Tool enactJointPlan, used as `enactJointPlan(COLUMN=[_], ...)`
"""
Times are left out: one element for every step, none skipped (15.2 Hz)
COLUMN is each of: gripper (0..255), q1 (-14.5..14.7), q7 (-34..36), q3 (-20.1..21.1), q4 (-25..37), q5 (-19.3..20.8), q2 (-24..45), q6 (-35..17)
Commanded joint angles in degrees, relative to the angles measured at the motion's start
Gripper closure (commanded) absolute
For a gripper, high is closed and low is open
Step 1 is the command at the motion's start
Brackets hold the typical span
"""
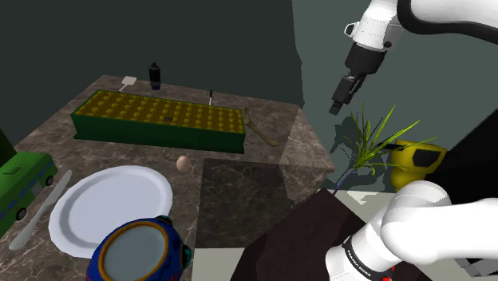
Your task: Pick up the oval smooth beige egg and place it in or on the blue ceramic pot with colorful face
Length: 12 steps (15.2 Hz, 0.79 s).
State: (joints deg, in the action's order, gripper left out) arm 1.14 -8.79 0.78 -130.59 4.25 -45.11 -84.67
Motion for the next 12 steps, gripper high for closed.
enactJointPlan(gripper=[0, 0, 0, 0, 0, 0, 0, 0, 0, 0, 0, 0], q1=[0.0, 0.3, 0.59, 0.89, 1.18, 1.46, 1.73, 2.0, 2.24, 2.48, 2.7, 2.92], q7=[0.0, 0.65, 1.28, 1.91, 2.54, 3.16, 3.78, 4.39, 4.99, 5.6, 6.2, 6.81], q3=[0.0, 0.68, 1.36, 2.03, 2.7, 3.36, 4.02, 4.68, 5.34, 6.0, 6.66, 7.31], q4=[0.0, -0.18, -0.29, -0.34, -0.32, -0.23, -0.07, 0.15, 0.44, 0.8, 1.23, 1.73], q5=[0.0, -0.45, -0.88, -1.28, -1.65, -2.0, -2.31, -2.59, -2.84, -3.06, -3.24, -3.38], q2=[0.0, 1.35, 2.75, 4.21, 5.71, 7.27, 8.87, 10.51, 12.2, 13.93, 15.69, 17.5], q6=[0.0, -1.28, -2.55, -3.81, -5.05, -6.28, -7.49, -8.68, -9.84, -10.98, -12.09, -13.16])
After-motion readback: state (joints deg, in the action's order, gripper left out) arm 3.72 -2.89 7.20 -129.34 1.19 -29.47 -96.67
